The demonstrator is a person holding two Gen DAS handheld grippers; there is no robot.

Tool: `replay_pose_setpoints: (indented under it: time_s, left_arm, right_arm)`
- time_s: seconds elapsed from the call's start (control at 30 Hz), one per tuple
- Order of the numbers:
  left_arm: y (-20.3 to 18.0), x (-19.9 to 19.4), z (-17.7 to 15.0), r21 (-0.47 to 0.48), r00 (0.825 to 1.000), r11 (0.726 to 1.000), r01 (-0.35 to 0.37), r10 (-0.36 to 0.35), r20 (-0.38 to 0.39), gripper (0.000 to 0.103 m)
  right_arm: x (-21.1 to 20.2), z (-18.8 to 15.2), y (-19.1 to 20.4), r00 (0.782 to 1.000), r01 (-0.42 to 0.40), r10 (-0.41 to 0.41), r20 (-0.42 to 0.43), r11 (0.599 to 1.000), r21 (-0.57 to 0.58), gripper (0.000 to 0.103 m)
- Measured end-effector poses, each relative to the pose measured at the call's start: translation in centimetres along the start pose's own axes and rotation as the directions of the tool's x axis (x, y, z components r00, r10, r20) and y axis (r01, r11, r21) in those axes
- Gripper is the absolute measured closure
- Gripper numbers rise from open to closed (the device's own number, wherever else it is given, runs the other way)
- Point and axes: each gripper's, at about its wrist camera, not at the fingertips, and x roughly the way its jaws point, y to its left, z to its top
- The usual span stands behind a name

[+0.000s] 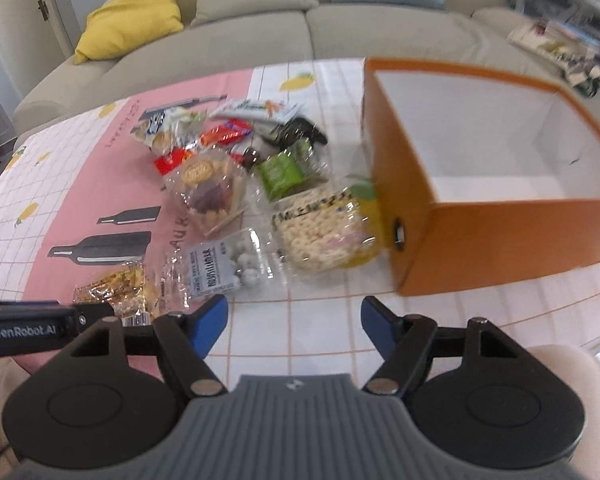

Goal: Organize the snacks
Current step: 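Grasp the waffle pastry bag with the left tool while the right tool grasps the MILENI puffs bag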

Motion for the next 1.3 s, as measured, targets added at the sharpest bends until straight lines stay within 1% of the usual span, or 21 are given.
replay_pose_setpoints:
  time_s: [0.17,0.23,0.3,0.4,0.5,0.6,0.7,0.73,0.8,0.87,0.9,1.0,1.07,1.1,1.23,1.3]
  left_arm:
    - [1.5,2.5,0.8,-0.068,0.998,0.997,-0.029,0.025,-0.063,0.019]
    - [1.9,3.2,0.9,-0.092,0.997,0.995,-0.026,0.019,-0.079,0.012]
    - [2.2,3.5,1.0,-0.104,0.997,0.994,-0.019,0.011,-0.076,0.008]
    - [2.4,4.0,1.4,-0.122,0.997,0.993,-0.001,-0.008,-0.073,0.004]
    - [2.7,4.8,1.8,-0.14,0.996,0.99,0.022,-0.034,-0.084,0.003]
    - [2.8,5.6,2.3,-0.173,0.994,0.984,0.046,-0.062,-0.088,0.003]
    - [2.3,5.9,2.9,-0.153,0.996,0.988,0.026,-0.04,-0.086,0.002]
    - [2.1,6.0,3.0,-0.147,0.996,0.989,0.016,-0.029,-0.087,0.0]
    - [1.2,6.6,3.1,-0.103,0.995,0.995,-0.013,0.003,-0.097,0.0]
    - [0.6,6.8,3.0,-0.068,0.995,0.997,-0.034,0.027,-0.092,0.0]
    - [0.5,6.9,3.0,-0.055,0.995,0.998,-0.035,0.029,-0.094,0.0]
    - [0.3,7.1,2.9,0.004,0.994,0.999,-0.035,0.035,-0.107,0.0]
    - [0.4,7.0,2.9,0.013,0.994,0.999,-0.031,0.032,-0.108,0.0]
    - [0.5,6.9,3.0,0.01,0.994,1.0,-0.027,0.028,-0.107,0.0]
    - [0.7,6.7,3.5,-0.014,0.996,0.999,-0.052,0.051,-0.076,0.0]
    - [0.9,6.8,3.8,-0.015,0.996,0.998,-0.061,0.06,-0.069,0.0]
  right_arm:
    - [2.9,1.0,0.5,0.999,-0.023,0.023,-0.037,1.0,0.0,0.031]
    - [4.0,1.4,0.8,0.999,-0.023,0.022,-0.048,1.0,-0.006,0.031]
    - [4.9,1.7,1.0,0.998,-0.018,0.017,-0.053,1.0,-0.023,0.031]
    - [5.7,1.9,1.4,0.999,0.007,-0.009,-0.034,0.998,-0.064,0.031]
    - [6.4,2.3,1.8,0.999,0.033,-0.035,-0.021,0.992,-0.122,0.031]
    - [7.1,2.8,2.0,0.999,0.019,-0.023,-0.033,0.991,-0.131,0.035]
    - [7.6,2.8,2.2,0.999,0.023,-0.029,-0.037,0.99,-0.139,0.036]
    - [7.5,2.7,2.3,0.999,0.037,-0.041,-0.027,0.989,-0.146,0.036]
    - [7.4,2.7,2.6,0.998,0.068,-0.069,0.001,0.983,-0.168,0.035]
    - [7.1,2.8,2.7,0.996,0.088,-0.083,0.036,0.977,-0.194,0.032]
    - [7.1,2.9,2.8,0.994,0.1,-0.091,0.052,0.972,-0.21,0.03]
    - [7.7,3.5,2.4,0.988,0.148,-0.134,0.076,0.962,-0.231,0.03]
    - [8.4,3.9,2.0,0.986,0.165,-0.152,0.073,0.96,-0.228,0.032]
    - [9.0,4.0,1.9,0.986,0.166,-0.157,0.058,0.959,-0.229,0.032]
    - [10.8,3.9,2.0,0.981,0.195,-0.193,0.033,0.953,-0.231,0.029]
    - [11.2,3.8,1.9,0.978,0.207,-0.201,0.049,0.958,-0.198,0.027]
